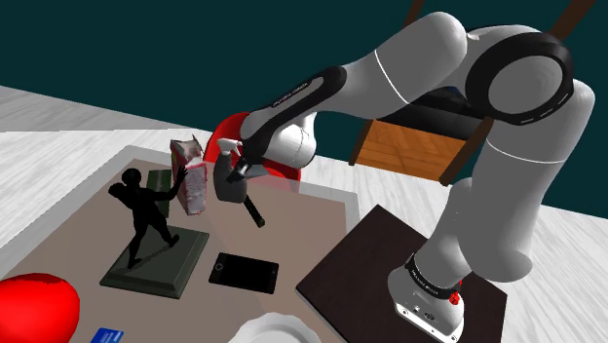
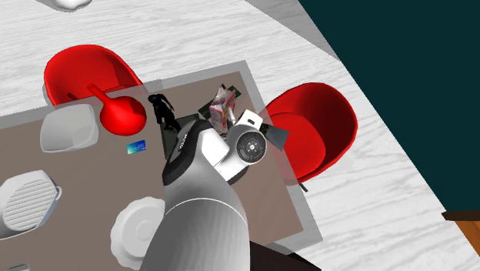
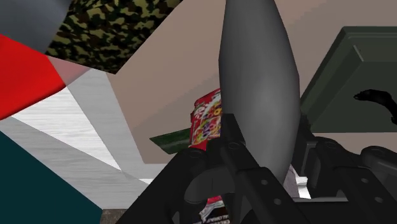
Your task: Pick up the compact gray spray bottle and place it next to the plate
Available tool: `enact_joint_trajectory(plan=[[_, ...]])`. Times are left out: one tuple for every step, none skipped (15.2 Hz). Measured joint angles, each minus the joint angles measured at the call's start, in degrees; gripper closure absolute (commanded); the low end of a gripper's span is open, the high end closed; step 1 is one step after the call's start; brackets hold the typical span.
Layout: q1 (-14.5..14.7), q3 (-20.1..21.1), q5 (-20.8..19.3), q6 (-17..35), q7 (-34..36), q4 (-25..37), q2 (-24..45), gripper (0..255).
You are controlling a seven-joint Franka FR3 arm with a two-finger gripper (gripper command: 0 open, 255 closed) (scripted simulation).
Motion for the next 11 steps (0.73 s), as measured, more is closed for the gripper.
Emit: enact_joint_trajectory(plan=[[0.35,-0.54,-0.99,-0.35,0.92,-0.46,-0.78,255],[1.14,-1.39,-2.67,-0.77,2.68,-0.83,-1.62,255],[1.68,-2.11,-4.17,-1.23,4.14,-1.03,-2.29,255],[2.08,-2.87,-5.69,-1.84,5.48,-1.07,-2.91,255],[2.73,-3.6,-7.35,-2.26,7.18,-1.2,-3.55,255],[3.19,-4.25,-8.83,-2.75,8.56,-1.52,-4.39,255],[3.53,-4.87,-10.23,-3.28,9.8,-1.66,-5.06,255],[3.82,-5.34,-11.39,-3.69,10.85,-1.73,-5.59,255],[4.05,-5.74,-12.42,-4.07,11.75,-1.88,-6.14,255],[4.33,-6.27,-13.78,-4.62,12.97,-1.93,-6.78,255],[4.67,-6.84,-15.4,-5.25,14.45,-1.85,-7.41,255]])
